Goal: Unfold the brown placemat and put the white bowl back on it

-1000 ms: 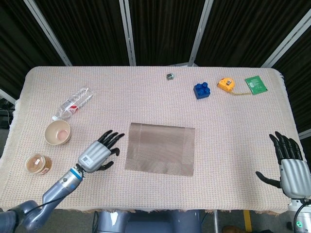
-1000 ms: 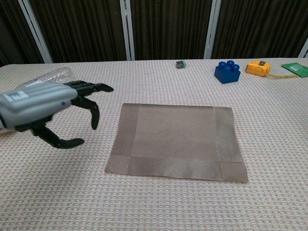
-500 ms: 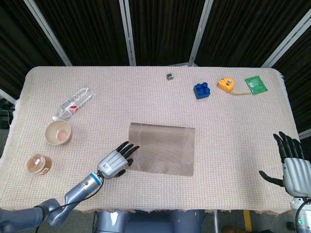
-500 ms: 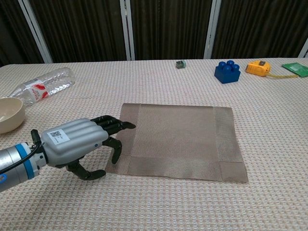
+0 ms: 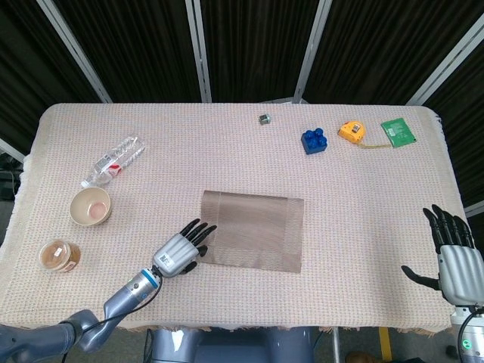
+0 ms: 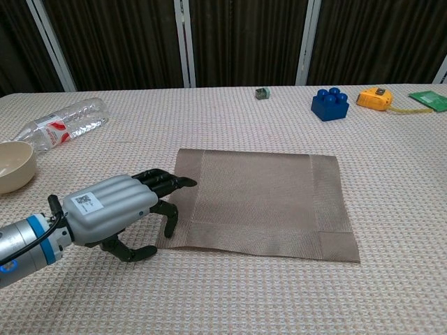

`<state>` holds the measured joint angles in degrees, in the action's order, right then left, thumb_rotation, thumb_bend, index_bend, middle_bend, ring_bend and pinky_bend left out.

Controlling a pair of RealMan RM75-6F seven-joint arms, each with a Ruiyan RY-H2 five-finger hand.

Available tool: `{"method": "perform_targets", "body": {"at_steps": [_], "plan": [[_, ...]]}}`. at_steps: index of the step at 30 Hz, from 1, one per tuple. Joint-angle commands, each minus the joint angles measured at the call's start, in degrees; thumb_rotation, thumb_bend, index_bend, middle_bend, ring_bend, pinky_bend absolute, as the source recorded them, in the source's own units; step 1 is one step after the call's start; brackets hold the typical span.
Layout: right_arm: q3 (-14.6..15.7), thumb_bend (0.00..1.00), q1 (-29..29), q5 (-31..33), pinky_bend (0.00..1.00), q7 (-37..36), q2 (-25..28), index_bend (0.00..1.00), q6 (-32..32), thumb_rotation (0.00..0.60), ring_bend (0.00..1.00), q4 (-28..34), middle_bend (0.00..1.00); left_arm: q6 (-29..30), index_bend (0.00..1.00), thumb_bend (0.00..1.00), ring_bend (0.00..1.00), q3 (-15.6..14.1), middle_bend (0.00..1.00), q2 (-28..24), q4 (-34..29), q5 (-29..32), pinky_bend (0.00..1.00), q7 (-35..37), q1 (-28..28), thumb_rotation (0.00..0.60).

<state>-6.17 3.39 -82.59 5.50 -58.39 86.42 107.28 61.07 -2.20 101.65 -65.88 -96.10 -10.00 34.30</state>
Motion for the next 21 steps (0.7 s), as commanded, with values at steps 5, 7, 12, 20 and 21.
{"method": "perform_targets", "body": {"at_steps": [5, 7, 12, 20, 21], "plan": [[0.1, 0.0, -0.1, -0.2, 0.0, -0.2, 0.1, 0.0, 0.2, 0.6, 0.0, 0.1, 0.0, 1.7, 0.47, 0.37, 0.0, -0.6, 0.0, -2.0, -0.7, -0.3, 0.0, 0.5, -0.5, 0.6], [0.1, 0.0, -0.1, -0.4, 0.0, -0.2, 0.1, 0.0, 0.2, 0.6, 0.0, 0.1, 0.0, 2.0, 0.47, 0.37, 0.0, -0.8, 0.0, -2.7, -1.1, -0.4, 0.0, 0.7, -0.6, 0.6], [0.2, 0.0, -0.1, -0.7, 0.0, 0.0, 0.1, 0.0, 0.3, 0.6, 0.0, 0.3, 0.0, 1.4, 0.47, 0.37, 0.0, -0.9, 0.0, -3.1, -1.7, 0.1, 0.0, 0.8, -0.3, 0.6], [0.1, 0.0, -0.1, -0.5, 0.0, -0.1, 0.2, 0.0, 0.3, 0.6, 0.0, 0.2, 0.0, 1.0, 0.47, 0.37, 0.0, -0.9, 0.0, -2.4, -1.4, 0.5, 0.0, -0.5, -0.1, 0.6], [0.1, 0.0, -0.1, -0.5, 0.0, -0.2, 0.2, 0.0, 0.3, 0.6, 0.0, 0.2, 0.0, 0.9, 0.47, 0.37, 0.0, -1.0, 0.0, -2.4, -1.4, 0.6, 0.0, -0.5, -0.2, 0.6]]}}
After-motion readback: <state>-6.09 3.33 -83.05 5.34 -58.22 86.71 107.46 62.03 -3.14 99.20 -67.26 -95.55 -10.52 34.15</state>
